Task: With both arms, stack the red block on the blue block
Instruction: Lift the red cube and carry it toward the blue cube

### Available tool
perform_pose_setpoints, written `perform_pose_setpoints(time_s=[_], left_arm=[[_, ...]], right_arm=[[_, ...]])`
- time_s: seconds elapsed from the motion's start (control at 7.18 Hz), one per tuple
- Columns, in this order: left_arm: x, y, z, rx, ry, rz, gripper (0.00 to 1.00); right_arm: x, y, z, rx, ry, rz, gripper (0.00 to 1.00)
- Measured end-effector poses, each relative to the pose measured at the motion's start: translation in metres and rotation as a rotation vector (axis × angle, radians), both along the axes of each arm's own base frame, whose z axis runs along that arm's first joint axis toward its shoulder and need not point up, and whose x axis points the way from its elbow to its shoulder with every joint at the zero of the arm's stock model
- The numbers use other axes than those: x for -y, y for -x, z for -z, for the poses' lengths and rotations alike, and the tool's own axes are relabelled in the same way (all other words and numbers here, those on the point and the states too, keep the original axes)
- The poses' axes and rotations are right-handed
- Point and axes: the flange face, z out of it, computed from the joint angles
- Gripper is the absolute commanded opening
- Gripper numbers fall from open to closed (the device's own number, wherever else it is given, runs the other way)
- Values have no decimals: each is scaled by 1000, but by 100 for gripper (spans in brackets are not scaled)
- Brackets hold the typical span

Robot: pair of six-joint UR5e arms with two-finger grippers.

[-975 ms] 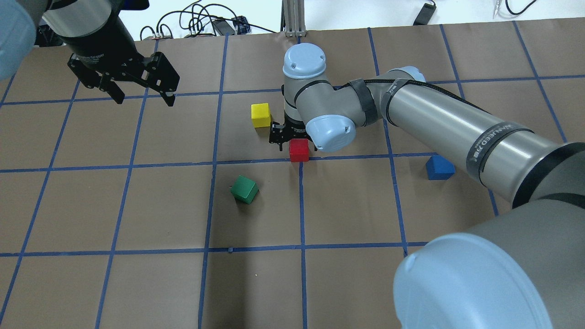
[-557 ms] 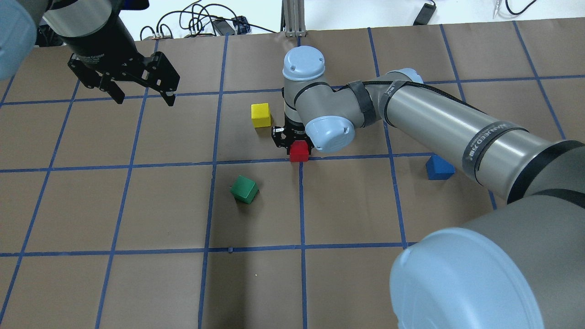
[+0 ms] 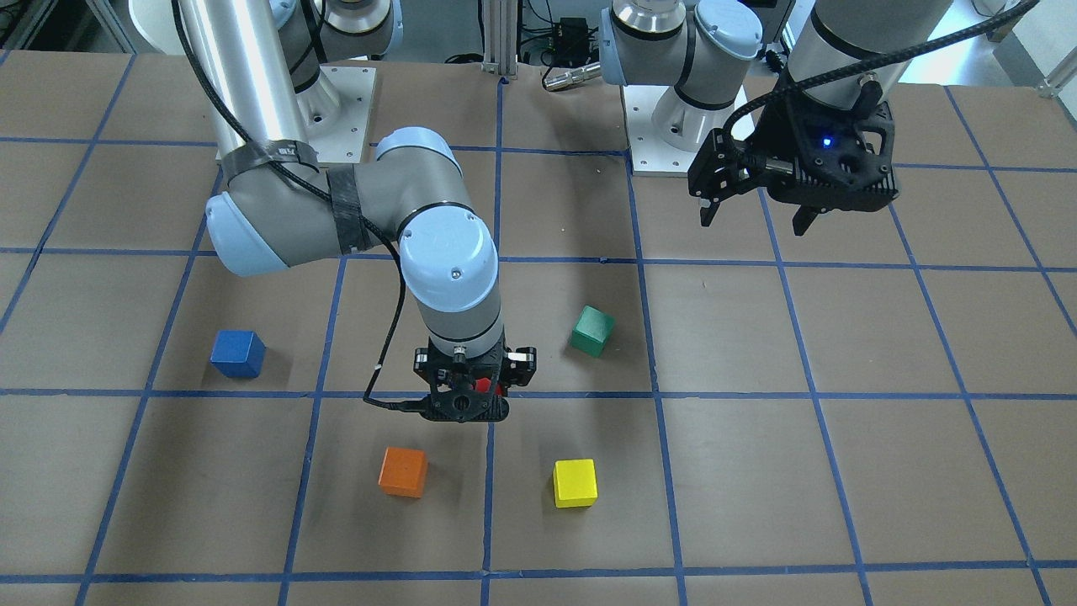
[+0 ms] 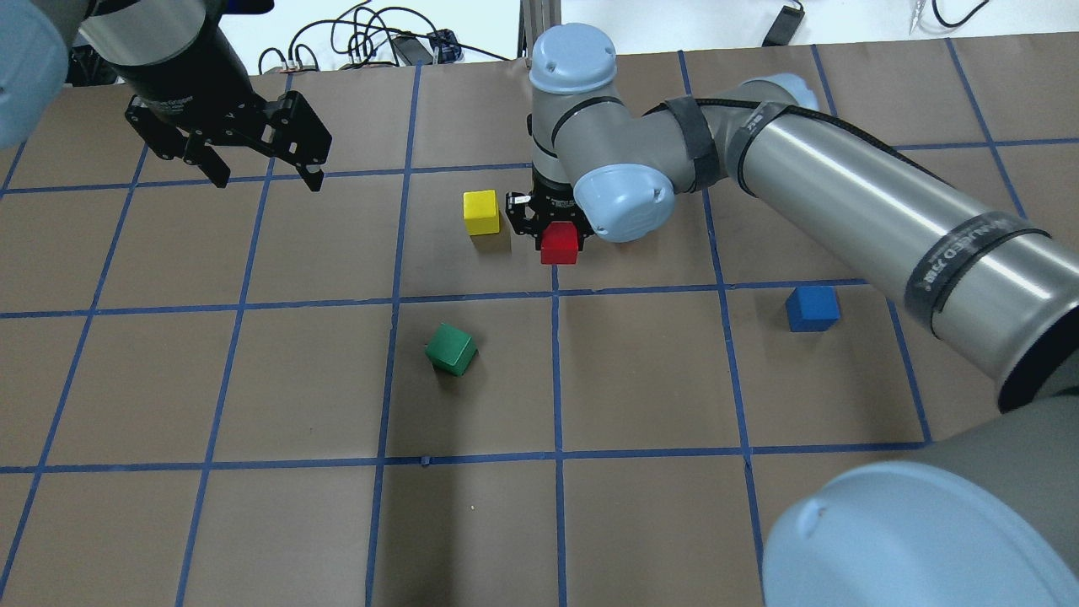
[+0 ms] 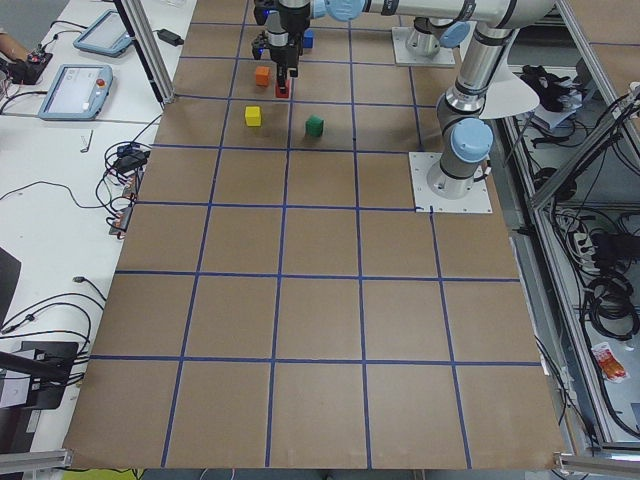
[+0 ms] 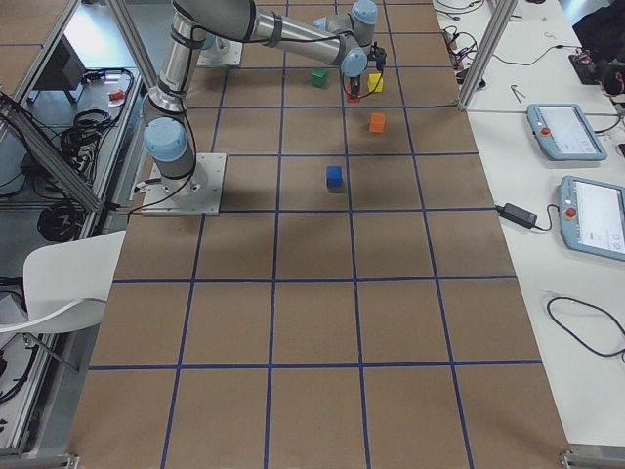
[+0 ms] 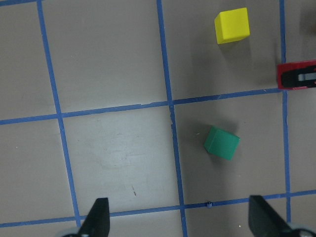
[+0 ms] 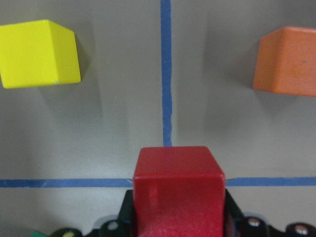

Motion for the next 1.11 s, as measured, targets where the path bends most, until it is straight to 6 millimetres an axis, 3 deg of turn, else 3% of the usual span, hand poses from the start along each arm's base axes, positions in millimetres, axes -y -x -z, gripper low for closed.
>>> perform_pose_setpoints(time_s=[0.28, 0.56, 0.84, 1.11], left_arm=[[0, 0, 0, 1, 1, 1, 100], [0, 0, 0, 1, 0, 0, 100], [0, 0, 0, 1, 1, -1, 100], [0, 0, -1, 1, 1, -3, 100]], right_arm=[[1, 51, -59, -40, -48, 40, 0], [-9, 121, -103, -77, -105, 32, 0], [-9, 187, -116, -106, -154, -5, 0], [-14, 243, -102, -98, -192, -18, 0]])
